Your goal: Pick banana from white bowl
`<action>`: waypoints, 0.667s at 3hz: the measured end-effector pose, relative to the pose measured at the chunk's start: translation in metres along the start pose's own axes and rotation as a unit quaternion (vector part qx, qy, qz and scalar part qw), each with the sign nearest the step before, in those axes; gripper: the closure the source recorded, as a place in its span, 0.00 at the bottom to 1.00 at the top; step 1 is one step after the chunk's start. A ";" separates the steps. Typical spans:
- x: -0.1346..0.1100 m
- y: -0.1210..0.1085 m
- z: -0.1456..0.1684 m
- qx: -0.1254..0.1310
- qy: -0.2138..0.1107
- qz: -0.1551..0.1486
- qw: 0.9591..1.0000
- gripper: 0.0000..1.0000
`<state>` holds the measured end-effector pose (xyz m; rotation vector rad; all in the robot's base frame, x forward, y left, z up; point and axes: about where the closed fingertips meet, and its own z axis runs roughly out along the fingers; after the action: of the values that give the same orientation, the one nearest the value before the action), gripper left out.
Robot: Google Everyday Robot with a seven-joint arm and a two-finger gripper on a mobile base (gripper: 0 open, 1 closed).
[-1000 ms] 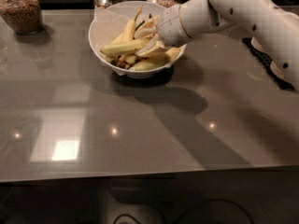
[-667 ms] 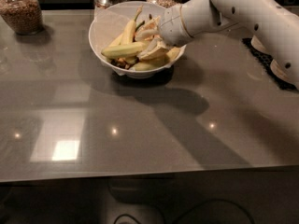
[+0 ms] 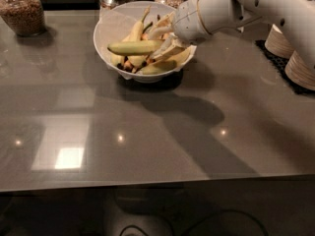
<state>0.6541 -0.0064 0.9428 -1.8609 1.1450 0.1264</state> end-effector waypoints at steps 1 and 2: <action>0.002 0.005 -0.025 0.003 0.017 -0.005 1.000 1.00; 0.003 0.009 -0.054 0.008 0.043 -0.012 0.999 1.00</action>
Offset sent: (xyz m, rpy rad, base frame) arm -0.0417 -0.0784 0.0436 -0.1111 -0.0798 -0.1008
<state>0.6298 -0.0493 0.9662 -1.8801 1.1779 0.0232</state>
